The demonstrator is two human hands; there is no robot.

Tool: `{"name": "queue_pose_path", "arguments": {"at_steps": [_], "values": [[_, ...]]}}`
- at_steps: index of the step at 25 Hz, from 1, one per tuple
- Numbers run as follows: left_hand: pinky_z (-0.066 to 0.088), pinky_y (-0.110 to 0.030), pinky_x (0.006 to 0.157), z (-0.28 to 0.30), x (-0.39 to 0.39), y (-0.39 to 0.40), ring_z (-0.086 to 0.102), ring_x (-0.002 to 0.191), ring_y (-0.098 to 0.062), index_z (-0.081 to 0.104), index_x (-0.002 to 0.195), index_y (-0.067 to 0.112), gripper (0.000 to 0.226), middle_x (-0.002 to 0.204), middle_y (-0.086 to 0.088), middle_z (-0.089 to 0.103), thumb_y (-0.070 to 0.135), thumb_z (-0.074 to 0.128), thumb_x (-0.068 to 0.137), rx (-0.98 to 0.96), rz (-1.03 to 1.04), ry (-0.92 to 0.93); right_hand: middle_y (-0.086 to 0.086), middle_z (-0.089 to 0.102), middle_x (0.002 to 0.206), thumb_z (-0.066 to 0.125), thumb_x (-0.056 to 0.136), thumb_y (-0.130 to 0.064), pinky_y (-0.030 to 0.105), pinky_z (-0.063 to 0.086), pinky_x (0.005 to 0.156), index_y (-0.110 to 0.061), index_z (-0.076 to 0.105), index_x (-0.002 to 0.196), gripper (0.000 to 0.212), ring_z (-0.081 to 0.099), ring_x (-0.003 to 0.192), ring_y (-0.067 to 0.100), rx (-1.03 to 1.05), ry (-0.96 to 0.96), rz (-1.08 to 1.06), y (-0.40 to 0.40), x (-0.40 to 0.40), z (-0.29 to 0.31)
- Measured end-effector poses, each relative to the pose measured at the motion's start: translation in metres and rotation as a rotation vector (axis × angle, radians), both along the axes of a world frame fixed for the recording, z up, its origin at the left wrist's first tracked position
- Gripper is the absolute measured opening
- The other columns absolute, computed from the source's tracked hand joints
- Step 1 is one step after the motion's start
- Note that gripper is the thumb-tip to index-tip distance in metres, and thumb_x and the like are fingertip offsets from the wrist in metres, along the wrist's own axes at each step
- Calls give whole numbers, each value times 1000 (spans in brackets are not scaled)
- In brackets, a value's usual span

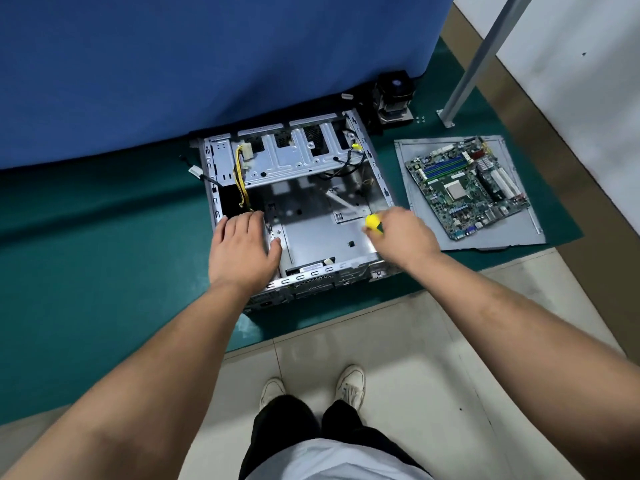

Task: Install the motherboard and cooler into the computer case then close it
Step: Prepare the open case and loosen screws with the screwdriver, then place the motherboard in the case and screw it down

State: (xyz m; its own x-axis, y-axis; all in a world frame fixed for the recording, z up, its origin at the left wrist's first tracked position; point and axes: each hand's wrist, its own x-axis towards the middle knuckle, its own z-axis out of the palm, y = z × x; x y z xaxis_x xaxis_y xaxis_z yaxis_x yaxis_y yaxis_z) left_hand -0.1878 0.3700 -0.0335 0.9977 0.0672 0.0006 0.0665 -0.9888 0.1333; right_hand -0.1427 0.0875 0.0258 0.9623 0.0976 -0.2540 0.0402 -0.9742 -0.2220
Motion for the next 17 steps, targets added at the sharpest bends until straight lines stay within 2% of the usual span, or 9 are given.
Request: {"name": "queue_pose_path", "arguments": {"at_steps": [2, 4, 6, 8, 10, 17], "values": [[10, -46, 128, 0, -2, 0, 38, 142, -25, 43, 146, 18, 64, 145, -6, 51, 56, 33, 96, -5, 8, 19, 14, 52, 122, 57, 102, -41, 40, 54, 73, -13, 60, 128, 39, 65, 90, 37, -17, -111, -83, -8, 11, 3], [8, -48, 128, 0, 0, -2, 43, 138, -26, 45, 142, 20, 60, 138, -5, 55, 56, 36, 95, -7, 35, 32, 15, 54, 128, 61, 100, -43, 42, 55, 74, -15, 49, 140, 50, 66, 99, 39, -76, -62, -124, -11, 24, 4], [11, -49, 127, 3, 2, -4, 49, 129, -26, 48, 139, 18, 60, 129, -5, 58, 55, 36, 94, 6, 58, 39, 15, 65, 117, 63, 98, -34, 38, 49, 66, -14, 49, 134, 43, 67, 95, 37, -166, -20, -125, -10, 34, -1], [12, -48, 127, 4, 2, -5, 51, 125, -26, 50, 136, 15, 61, 124, -5, 58, 55, 34, 93, 21, 67, 47, 15, 69, 107, 57, 94, -15, 35, 43, 64, -10, 56, 121, 28, 65, 87, 36, -214, 6, -130, -7, 42, -3], [13, -48, 127, 6, 3, -4, 52, 122, -26, 52, 134, 14, 61, 121, -5, 58, 54, 33, 92, 30, 63, 49, 14, 70, 106, 51, 88, -3, 35, 43, 64, -8, 58, 118, 31, 66, 88, 35, -255, 35, -124, -4, 48, 0], [20, -48, 124, 6, -18, -3, 56, 111, -23, 55, 125, 16, 56, 109, -1, 59, 55, 34, 92, 19, 39, 22, 15, 71, 102, 47, 86, 4, 36, 45, 63, -4, 55, 121, 37, 69, 89, 38, -265, 46, -69, -11, 26, -2]]}}
